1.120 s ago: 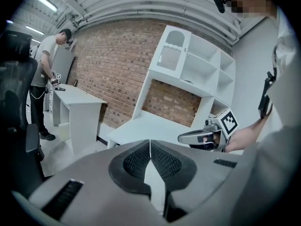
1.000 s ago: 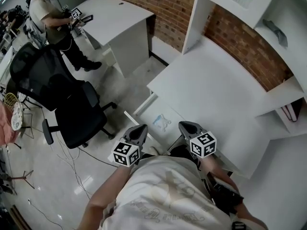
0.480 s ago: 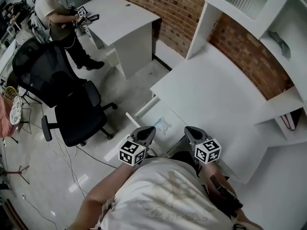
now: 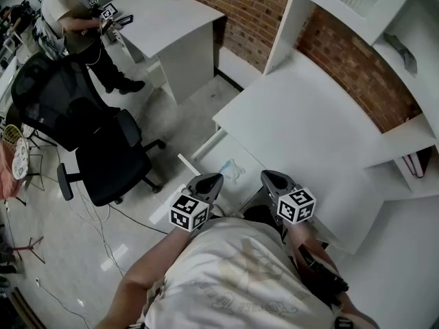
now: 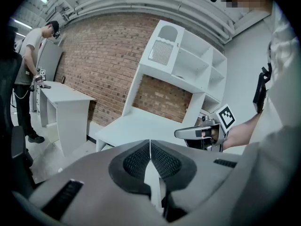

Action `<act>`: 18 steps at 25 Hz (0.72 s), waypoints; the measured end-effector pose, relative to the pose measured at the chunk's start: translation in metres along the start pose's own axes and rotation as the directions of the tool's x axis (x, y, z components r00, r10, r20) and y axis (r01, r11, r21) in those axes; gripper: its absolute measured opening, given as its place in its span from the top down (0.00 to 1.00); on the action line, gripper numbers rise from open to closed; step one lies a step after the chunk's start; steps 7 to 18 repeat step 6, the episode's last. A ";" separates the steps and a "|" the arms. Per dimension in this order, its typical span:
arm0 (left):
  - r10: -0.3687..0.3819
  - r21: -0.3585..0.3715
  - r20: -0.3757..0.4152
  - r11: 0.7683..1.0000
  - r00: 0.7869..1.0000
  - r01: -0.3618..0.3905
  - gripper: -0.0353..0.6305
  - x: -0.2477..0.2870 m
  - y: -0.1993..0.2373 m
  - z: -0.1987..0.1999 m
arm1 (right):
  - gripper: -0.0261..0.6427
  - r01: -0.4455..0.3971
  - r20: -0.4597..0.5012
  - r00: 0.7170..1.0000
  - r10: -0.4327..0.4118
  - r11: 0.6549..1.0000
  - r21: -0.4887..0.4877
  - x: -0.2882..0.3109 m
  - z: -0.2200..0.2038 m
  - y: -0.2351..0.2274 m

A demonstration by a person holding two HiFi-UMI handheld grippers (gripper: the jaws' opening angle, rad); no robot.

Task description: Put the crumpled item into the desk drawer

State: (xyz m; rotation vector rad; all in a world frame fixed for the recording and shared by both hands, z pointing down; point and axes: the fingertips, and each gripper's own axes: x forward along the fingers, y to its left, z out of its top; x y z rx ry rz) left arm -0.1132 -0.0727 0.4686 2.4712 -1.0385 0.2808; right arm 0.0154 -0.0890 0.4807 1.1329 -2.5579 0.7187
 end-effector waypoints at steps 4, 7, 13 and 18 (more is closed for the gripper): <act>0.012 -0.008 0.003 1.000 1.000 -0.012 0.91 -0.001 0.006 -0.001 | 0.93 -0.007 -0.007 1.000 0.007 1.000 -0.007 0.006 0.001 0.000; 0.017 -0.009 0.006 1.000 1.000 -0.017 0.91 0.000 0.010 -0.001 | 0.93 -0.011 -0.011 1.000 0.011 1.000 -0.017 0.010 0.001 -0.001; 0.017 -0.009 0.006 1.000 1.000 -0.017 0.91 0.000 0.010 -0.001 | 0.93 -0.011 -0.011 1.000 0.011 1.000 -0.017 0.010 0.001 -0.001; 0.017 -0.009 0.006 1.000 1.000 -0.017 0.91 0.000 0.010 -0.001 | 0.93 -0.011 -0.011 1.000 0.011 1.000 -0.017 0.010 0.001 -0.001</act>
